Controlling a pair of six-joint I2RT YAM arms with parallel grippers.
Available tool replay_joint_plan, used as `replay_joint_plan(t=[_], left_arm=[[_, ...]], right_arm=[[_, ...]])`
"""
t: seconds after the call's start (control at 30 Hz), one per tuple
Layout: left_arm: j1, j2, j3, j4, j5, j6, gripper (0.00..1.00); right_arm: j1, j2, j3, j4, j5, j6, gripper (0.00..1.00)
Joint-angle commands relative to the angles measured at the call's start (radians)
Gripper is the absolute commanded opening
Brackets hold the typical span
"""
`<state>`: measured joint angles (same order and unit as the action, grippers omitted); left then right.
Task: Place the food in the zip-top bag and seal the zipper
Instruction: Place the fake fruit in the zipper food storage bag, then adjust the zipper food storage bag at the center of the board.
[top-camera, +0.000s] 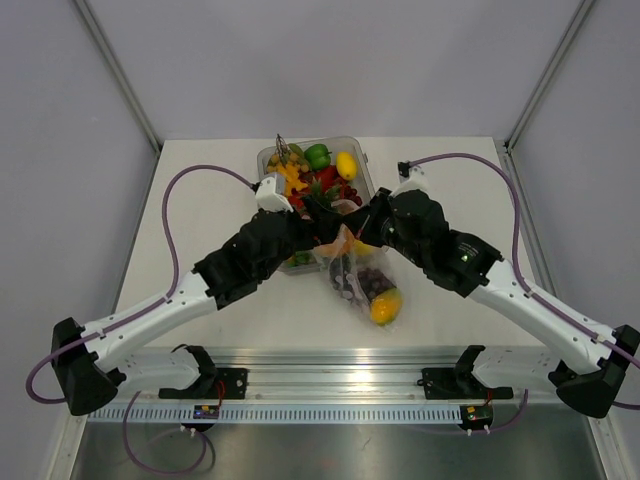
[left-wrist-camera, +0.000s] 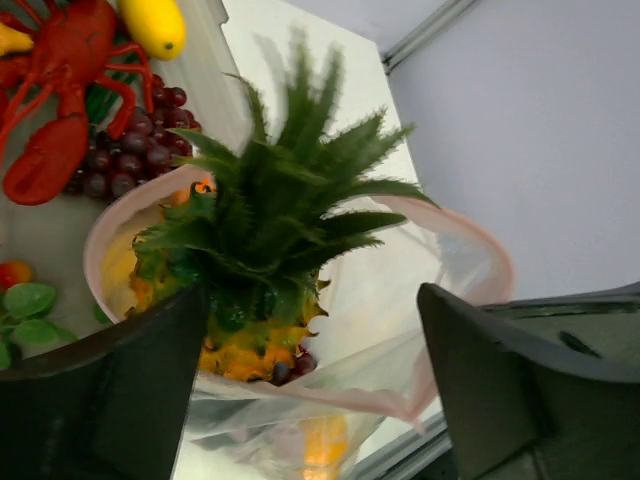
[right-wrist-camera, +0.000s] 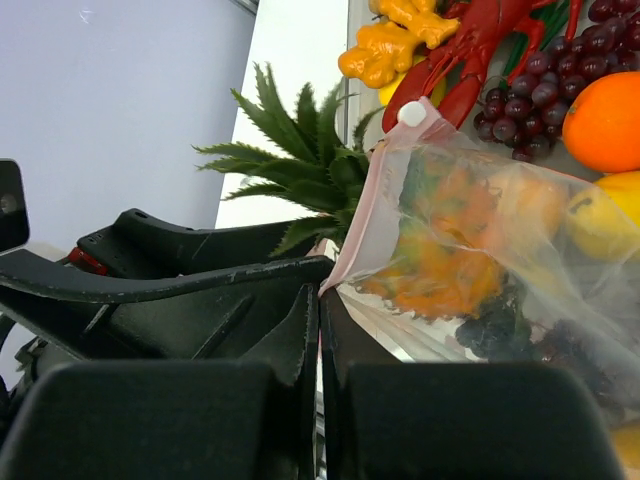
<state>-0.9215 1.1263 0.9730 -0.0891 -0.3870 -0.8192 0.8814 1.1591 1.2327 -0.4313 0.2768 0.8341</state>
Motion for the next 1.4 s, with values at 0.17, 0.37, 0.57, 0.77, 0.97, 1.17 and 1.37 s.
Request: replay_joint_plan(t=[0.17, 0.37, 0.57, 0.77, 0.97, 1.17, 1.37], left_arm=[[0.022, -0.105, 0.107, -0.102, 0.031, 0.129, 0.91], [0.119, -0.178, 0.122, -0.274, -0.007, 0.085, 0.72], [0.350, -0.131, 0.096, -0.399, 0.258, -0.041, 0.38], [0.398, 0.013, 0.073, -0.304, 0.592, -0.067, 0.64], [0.400, 0.079, 0.036, -0.235, 0.715, -0.086, 0.56], [0.398, 0.086, 0.006, -0.213, 0.715, -0.097, 0.37], [0.398, 0.099, 0.051, -0.227, 0.724, -0.077, 0.00]], right_arm=[[0.004, -0.058, -0.010, 0.071, 0.053, 0.008, 0.00], [0.004, -0.055, -0.016, 0.080, 0.042, 0.011, 0.00], [0.004, -0.049, -0.013, 0.088, 0.035, 0.008, 0.00], [0.004, -0.047, -0.016, 0.088, 0.030, 0.007, 0.00], [0.004, -0.050, -0.016, 0.080, 0.035, 0.007, 0.00], [0.004, -0.047, -0.015, 0.078, 0.036, 0.007, 0.00], [0.004, -0.055, -0.015, 0.060, 0.062, -0.003, 0.00]])
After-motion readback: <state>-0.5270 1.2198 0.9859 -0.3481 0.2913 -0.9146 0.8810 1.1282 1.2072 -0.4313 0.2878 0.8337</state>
